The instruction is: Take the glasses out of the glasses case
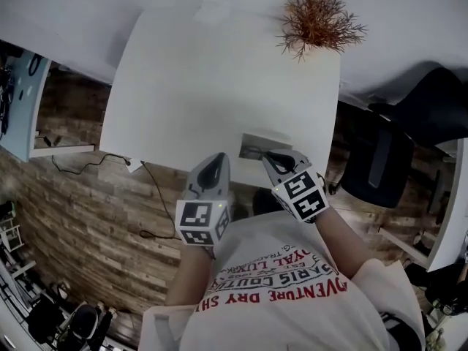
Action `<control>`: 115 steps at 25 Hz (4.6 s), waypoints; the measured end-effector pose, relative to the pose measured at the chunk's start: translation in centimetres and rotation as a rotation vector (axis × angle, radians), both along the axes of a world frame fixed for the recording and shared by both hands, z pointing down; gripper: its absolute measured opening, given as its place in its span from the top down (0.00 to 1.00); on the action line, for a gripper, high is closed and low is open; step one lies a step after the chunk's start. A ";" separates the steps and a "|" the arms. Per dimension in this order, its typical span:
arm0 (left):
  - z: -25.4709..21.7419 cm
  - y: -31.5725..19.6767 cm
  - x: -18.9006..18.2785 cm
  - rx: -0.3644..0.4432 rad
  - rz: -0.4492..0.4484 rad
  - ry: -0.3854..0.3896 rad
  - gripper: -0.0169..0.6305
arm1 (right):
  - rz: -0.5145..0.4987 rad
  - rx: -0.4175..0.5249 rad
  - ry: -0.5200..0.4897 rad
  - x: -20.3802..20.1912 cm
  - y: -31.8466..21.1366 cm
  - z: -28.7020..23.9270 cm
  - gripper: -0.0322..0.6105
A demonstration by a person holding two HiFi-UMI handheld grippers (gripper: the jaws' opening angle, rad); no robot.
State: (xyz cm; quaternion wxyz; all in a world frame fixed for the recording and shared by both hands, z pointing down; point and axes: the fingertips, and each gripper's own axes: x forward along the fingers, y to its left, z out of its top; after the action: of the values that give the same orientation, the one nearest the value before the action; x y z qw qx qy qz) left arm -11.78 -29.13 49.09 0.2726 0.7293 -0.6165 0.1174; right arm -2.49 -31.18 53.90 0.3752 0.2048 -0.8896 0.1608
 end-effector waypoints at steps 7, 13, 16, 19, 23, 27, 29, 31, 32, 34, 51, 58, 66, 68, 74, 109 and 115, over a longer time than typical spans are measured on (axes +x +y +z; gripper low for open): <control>2.3 0.5 -0.1 -0.053 -0.066 0.026 0.98 | -0.156 -0.048 0.139 -0.2 0.7 4.6 0.78; 3.6 0.9 -0.5 -0.082 -0.104 0.035 0.98 | -0.231 -0.049 0.199 -0.4 0.3 6.7 0.78; 4.2 1.2 -0.4 -0.094 -0.118 0.041 0.98 | -0.281 -0.040 0.232 -0.6 0.2 7.4 0.79; 4.5 1.4 -0.2 -0.105 -0.133 0.051 0.98 | -0.323 -0.035 0.262 -0.8 0.4 8.2 0.80; 4.7 1.3 -0.5 -0.106 -0.140 0.051 0.98 | -0.337 -0.001 0.296 -0.8 -0.1 8.9 0.85; 4.9 1.2 -1.0 -0.107 -0.147 0.049 0.98 | -0.361 -0.001 0.302 -0.9 -0.1 9.2 0.87; 4.9 1.1 -1.1 -0.107 -0.147 0.048 0.98 | -0.389 0.010 0.307 -1.0 -0.1 9.2 0.89; 4.8 0.9 -1.1 -0.105 -0.141 0.045 0.98 | -0.408 0.025 0.315 -0.9 -0.2 9.1 0.91; 4.8 0.8 -1.0 -0.105 -0.137 0.043 0.98 | -0.411 0.026 0.316 -0.8 -0.3 9.1 0.91; 4.6 0.6 -0.9 -0.104 -0.130 0.038 0.98 | -0.410 0.021 0.313 -0.7 -0.5 9.0 0.91; -0.8 -0.7 0.2 0.013 -0.020 -0.024 0.98 | -0.250 0.167 0.188 -0.6 -2.2 0.5 0.91; -4.6 -2.6 1.0 0.128 0.077 -0.073 0.98 | 0.001 0.232 0.053 0.6 -3.3 -5.5 0.91; -9.6 -3.6 3.9 0.249 0.202 -0.100 0.98 | 0.203 0.317 -0.086 3.5 -2.9 -11.8 0.91; -10.6 -3.8 4.9 0.277 0.237 -0.105 0.98 | 0.260 0.350 -0.116 4.4 -2.9 -13.3 0.91; -13.3 -3.9 6.8 0.363 0.311 -0.130 0.98 | 0.455 0.404 -0.225 7.1 -3.1 -16.2 0.91; -13.8 -1.2 8.4 0.384 0.347 -0.102 0.98 | 0.580 0.475 -0.318 9.4 0.8 -17.3 0.91; -13.5 -1.7 8.7 0.379 0.351 -0.100 0.98 | 0.592 0.472 -0.319 9.8 0.3 -17.0 0.91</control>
State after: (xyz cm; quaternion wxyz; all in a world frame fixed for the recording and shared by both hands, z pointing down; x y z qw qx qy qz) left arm -3.04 -30.83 35.62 0.0757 0.8564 -0.5042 0.0813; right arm 7.33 -30.93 36.91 0.1128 0.5047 -0.8519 0.0832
